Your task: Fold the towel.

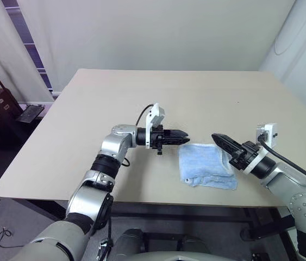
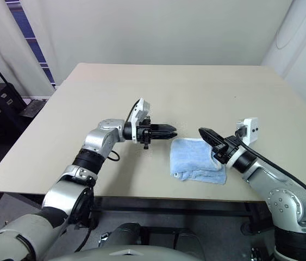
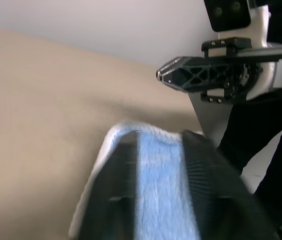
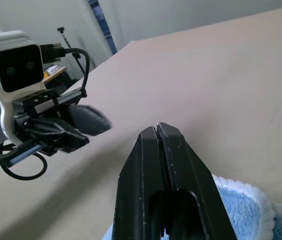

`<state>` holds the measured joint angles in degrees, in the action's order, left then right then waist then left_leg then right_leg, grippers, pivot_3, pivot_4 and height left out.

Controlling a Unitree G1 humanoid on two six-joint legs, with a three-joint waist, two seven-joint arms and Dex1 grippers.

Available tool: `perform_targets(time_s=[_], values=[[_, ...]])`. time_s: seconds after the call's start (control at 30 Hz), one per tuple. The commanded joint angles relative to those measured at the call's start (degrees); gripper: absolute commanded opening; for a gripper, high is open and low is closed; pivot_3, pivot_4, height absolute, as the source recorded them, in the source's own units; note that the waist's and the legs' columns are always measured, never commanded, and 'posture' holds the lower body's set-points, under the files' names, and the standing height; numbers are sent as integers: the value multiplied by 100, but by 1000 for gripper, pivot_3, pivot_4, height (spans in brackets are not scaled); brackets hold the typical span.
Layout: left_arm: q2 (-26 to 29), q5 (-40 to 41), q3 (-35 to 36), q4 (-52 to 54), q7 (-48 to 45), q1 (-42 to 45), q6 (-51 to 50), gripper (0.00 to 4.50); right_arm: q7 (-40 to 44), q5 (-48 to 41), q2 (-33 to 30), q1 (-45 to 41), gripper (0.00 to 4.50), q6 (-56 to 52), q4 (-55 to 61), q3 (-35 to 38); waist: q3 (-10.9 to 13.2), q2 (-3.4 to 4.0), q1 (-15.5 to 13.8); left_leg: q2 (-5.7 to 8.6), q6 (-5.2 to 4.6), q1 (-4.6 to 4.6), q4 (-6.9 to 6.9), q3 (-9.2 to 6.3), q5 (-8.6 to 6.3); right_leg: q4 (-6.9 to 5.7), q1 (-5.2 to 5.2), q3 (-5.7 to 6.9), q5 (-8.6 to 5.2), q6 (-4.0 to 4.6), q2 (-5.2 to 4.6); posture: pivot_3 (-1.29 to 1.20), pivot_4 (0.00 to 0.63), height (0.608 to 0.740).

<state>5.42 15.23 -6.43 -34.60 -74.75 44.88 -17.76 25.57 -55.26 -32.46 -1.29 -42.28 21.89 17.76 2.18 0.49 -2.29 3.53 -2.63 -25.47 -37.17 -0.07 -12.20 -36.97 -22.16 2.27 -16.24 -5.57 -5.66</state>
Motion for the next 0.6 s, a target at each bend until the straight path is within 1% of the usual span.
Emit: perform_targets(time_s=[0.03,0.13,0.27,0.37,0.43,0.6], values=[[-54,-273,-357,237,127,-96,498,51,114,226,-66,-270,0,11,-242,-133,0,-1,0,0,4,0,-2,1,-2,1,1,0,0,1,0,0,0,722],[-237,-470,-581,49,268,-205,1046,51,137,521,-69,-462,0,-40,-603,-349,0,0,-8,0,7,0,-3,3,-4,1,2,-1,2,3,-1,0,0,722],[-684,-770,-812,-687,584,-154,1677,51,437,907,-142,-531,0,-185,-1157,-734,0,-1,-8,0,7,0,-3,3,-4,1,1,0,2,3,-1,0,0,722],[-1019,-1031,-994,-1374,772,-118,1997,51,680,1299,-264,-336,0,-233,-1565,-1021,-1,-1,-13,1,-4,-1,-3,4,2,1,-1,1,2,2,0,0,0,722],[-1145,-1213,-1126,-1689,805,-146,2217,51,752,1551,-299,-181,0,-195,-1714,-1162,-1,-1,-9,1,-5,-3,-3,4,3,1,-2,2,3,1,1,0,0,722],[-1325,-1411,-1177,-2187,857,-169,2539,51,730,1786,-103,-104,0,-63,-1988,-1093,-10,-8,-4,0,3,9,-4,3,-2,0,11,2,3,2,3,0,0,722]])
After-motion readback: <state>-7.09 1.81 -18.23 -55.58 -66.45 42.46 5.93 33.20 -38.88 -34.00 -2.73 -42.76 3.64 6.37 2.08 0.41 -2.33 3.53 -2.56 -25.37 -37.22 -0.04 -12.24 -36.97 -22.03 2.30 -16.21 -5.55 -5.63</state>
